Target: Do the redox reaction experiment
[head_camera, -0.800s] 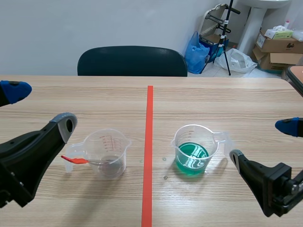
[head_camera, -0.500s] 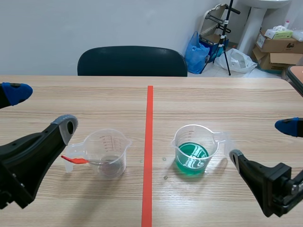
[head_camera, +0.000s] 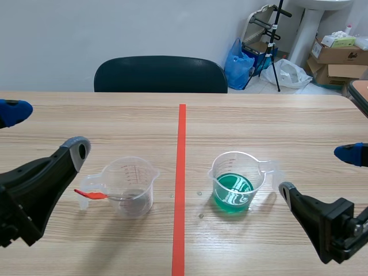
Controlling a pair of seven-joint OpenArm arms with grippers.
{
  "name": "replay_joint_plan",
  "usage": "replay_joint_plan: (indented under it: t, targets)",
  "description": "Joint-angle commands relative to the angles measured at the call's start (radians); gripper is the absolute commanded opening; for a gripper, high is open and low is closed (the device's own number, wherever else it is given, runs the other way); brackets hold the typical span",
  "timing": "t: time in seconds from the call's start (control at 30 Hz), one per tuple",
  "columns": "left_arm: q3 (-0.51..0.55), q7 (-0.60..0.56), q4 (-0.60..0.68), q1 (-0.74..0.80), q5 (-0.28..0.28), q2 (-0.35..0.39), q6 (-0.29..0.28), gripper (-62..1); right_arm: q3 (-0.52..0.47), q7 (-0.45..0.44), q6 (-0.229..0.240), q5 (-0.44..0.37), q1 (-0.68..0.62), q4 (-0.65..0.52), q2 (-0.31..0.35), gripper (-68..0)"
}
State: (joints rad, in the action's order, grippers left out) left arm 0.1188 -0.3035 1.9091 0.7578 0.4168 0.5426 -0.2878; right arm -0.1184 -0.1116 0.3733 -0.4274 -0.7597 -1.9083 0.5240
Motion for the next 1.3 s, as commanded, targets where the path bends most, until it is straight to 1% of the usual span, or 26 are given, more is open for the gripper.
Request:
replay_joint_plan:
  t: [0.0,0.13,0.3,0.33,0.4,0.43,0.5,0.53,0.6,0.67,0.73,0.77,0.87,0.93,1.0,1.07,1.13,1.27]
  targets:
    - [0.021,-0.019,0.016,0.031,0.005,-0.007,0.01,1.4,-0.005,-0.018,-0.003,-0.006,0.009,-0.015,0.01,0.4]
    - [0.076,-0.031,0.016,0.097,0.005,-0.007,0.013,1.4,-0.005,-0.018,-0.002,-0.007,0.009,-0.015,0.01,0.4]
    - [0.167,-0.119,0.016,0.224,0.005,-0.007,0.013,1.4,-0.005,-0.018,0.001,-0.007,0.01,-0.015,0.01,0.4]
    - [0.185,-0.127,0.016,0.251,-0.003,-0.007,0.013,1.4,-0.005,-0.019,0.001,-0.007,0.01,-0.015,0.01,0.4]
    - [0.218,-0.14,0.016,0.304,-0.035,-0.007,0.014,1.4,-0.005,-0.019,0.002,-0.007,0.012,-0.015,0.01,0.4]
    - [0.233,-0.15,0.016,0.333,-0.056,-0.007,0.019,1.4,-0.005,-0.019,0.002,-0.007,0.012,-0.015,0.01,0.4]
    - [0.257,-0.167,0.016,0.389,-0.094,-0.008,0.045,1.4,-0.005,-0.019,0.005,-0.007,0.012,-0.015,0.01,0.4]
    - [0.269,-0.174,0.016,0.416,-0.104,-0.008,0.063,1.4,-0.005,-0.019,0.01,-0.007,0.012,-0.015,0.01,0.4]
    - [0.29,-0.202,0.014,0.467,-0.12,-0.011,0.092,1.4,-0.005,-0.021,0.016,-0.007,0.012,-0.015,0.01,0.4]
    - [0.312,-0.247,0.006,0.518,-0.125,-0.017,0.111,1.4,-0.005,-0.029,0.017,-0.006,0.018,-0.015,0.011,0.4]
    - [0.33,-0.293,-0.006,0.559,-0.126,-0.026,0.118,1.4,-0.004,-0.029,0.025,-0.006,0.04,-0.015,0.016,0.4]
    - [0.34,-0.315,-0.012,0.559,-0.127,-0.034,0.118,1.4,-0.003,-0.029,0.044,-0.006,0.055,-0.015,0.021,0.4]
    - [0.367,-0.367,-0.035,0.559,-0.137,-0.061,0.117,1.4,0.015,-0.025,0.124,-0.006,0.118,-0.014,0.046,0.4]
    - [0.381,-0.387,-0.052,0.559,-0.164,-0.078,0.117,1.4,0.053,-0.021,0.167,-0.006,0.174,-0.014,0.068,0.4]
    - [0.391,-0.385,-0.073,0.559,-0.203,-0.098,0.117,1.4,0.109,-0.012,0.19,-0.006,0.233,-0.014,0.082,0.4]
    - [0.394,-0.389,-0.095,0.559,-0.239,-0.117,0.117,1.4,0.176,0.002,0.19,0.006,0.292,-0.013,0.088,0.4]
    - [0.394,-0.389,-0.114,0.559,-0.273,-0.134,0.117,1.4,0.254,0.029,0.19,0.045,0.349,-0.011,0.088,0.4]
    - [0.394,-0.404,-0.144,0.559,-0.277,-0.153,0.111,1.4,0.43,0.058,0.19,0.111,0.462,0.008,0.087,0.4]
